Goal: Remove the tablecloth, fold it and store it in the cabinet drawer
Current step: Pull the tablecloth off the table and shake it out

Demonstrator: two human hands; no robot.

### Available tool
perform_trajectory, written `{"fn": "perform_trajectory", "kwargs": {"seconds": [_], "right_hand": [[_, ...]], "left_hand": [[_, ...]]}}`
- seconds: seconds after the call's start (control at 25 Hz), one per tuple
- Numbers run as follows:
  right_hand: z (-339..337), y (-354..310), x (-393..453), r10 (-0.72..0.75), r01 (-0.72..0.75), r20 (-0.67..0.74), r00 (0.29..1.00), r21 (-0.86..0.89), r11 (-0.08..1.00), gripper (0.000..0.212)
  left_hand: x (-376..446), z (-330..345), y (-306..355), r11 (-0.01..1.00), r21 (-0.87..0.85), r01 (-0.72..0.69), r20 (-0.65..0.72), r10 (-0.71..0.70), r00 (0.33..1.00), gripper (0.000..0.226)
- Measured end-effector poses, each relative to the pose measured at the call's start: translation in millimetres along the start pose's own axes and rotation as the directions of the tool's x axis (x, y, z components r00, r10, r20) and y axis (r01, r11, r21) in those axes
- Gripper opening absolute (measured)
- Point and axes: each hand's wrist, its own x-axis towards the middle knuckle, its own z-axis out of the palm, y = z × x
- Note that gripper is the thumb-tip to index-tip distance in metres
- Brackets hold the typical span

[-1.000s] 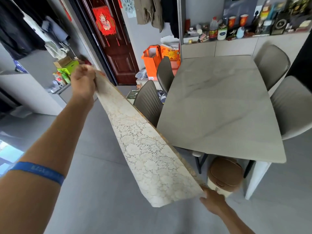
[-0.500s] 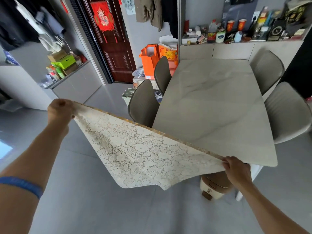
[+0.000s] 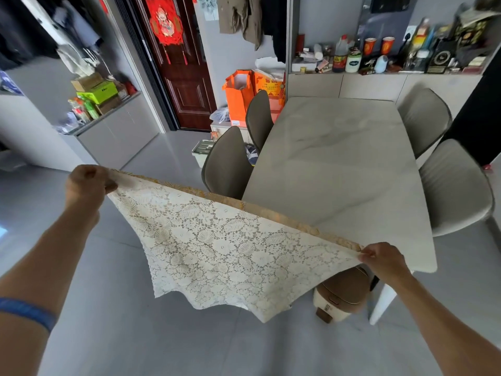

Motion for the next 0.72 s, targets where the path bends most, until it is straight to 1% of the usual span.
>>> {"fn": "perform_trajectory", "kwargs": {"seconds": [0.04,0.12,0.2,0.24,0.28,0.36,0.4,0.48,0.52,0.6,0.68,0.72], "right_hand": [[1.0,-2.1,-1.5,0.002,0.000,-0.016,1.000,0.069,0.998,0.014],[-2.5,-7.9,-2.7,0.004,0.002,-0.039,0.999,0.151,0.989,0.011],[-9.5,-12.8,-3.3,-0.006,0.011,-0.025,1.000,0.189,0.982,0.007],[-12.3,-14.5,-4.9,-0.046,0.046,-0.004,0.999,0.191,0.980,0.008],[-13.9,-15.9,-7.4,-0.111,0.104,0.030,0.993,0.177,0.979,0.011],[-13.3,-19.7,-12.7,-0.236,0.218,0.157,0.959,0.128,0.968,0.016],[-11.5,-20.8,-14.7,-0.271,0.253,0.223,0.936,0.104,0.962,0.021],[-5.5,-19.4,-16.0,-0.304,0.292,0.302,0.904,0.085,0.953,0.033],[-1.6,-18.2,-15.5,-0.316,0.303,0.329,0.890,0.093,0.949,0.034],[7.4,-21.6,-13.7,-0.326,0.290,0.371,0.870,0.150,0.945,0.024],[12.4,-27.8,-13.1,-0.297,0.236,0.369,0.881,0.201,0.951,0.016],[13.8,-29.7,-12.6,-0.273,0.205,0.341,0.899,0.223,0.953,0.017]], "left_hand": [[0.9,-1.7,-1.1,1.000,-0.005,-0.004,-0.004,0.004,1.000,0.024],[3.3,-5.5,-3.7,1.000,-0.022,-0.004,-0.020,0.004,1.000,0.024],[5.3,-7.5,-4.5,1.000,-0.020,-0.004,-0.036,0.003,0.999,0.022],[6.1,-7.7,-4.1,1.000,-0.019,-0.004,-0.039,0.004,0.999,0.021],[6.7,-7.8,-3.8,1.000,-0.022,-0.003,-0.039,0.003,0.999,0.020],[6.9,-5.5,-3.1,1.000,-0.030,-0.003,-0.039,0.002,0.999,0.019],[6.6,-2.5,-3.6,1.000,-0.028,-0.006,-0.041,0.005,0.999,0.020],[4.1,7.8,-4.4,1.000,-0.018,-0.017,-0.031,0.016,0.999,0.024],[2.0,12.6,-5.2,1.000,-0.016,-0.023,-0.019,0.023,1.000,0.025],[0.5,15.9,-6.1,0.999,-0.012,-0.037,0.001,0.037,0.999,0.027],[2.0,14.8,-8.1,0.999,-0.032,-0.038,0.017,0.038,0.999,0.028],[3.1,14.4,-9.3,0.998,-0.045,-0.033,0.022,0.034,0.999,0.029]]}}
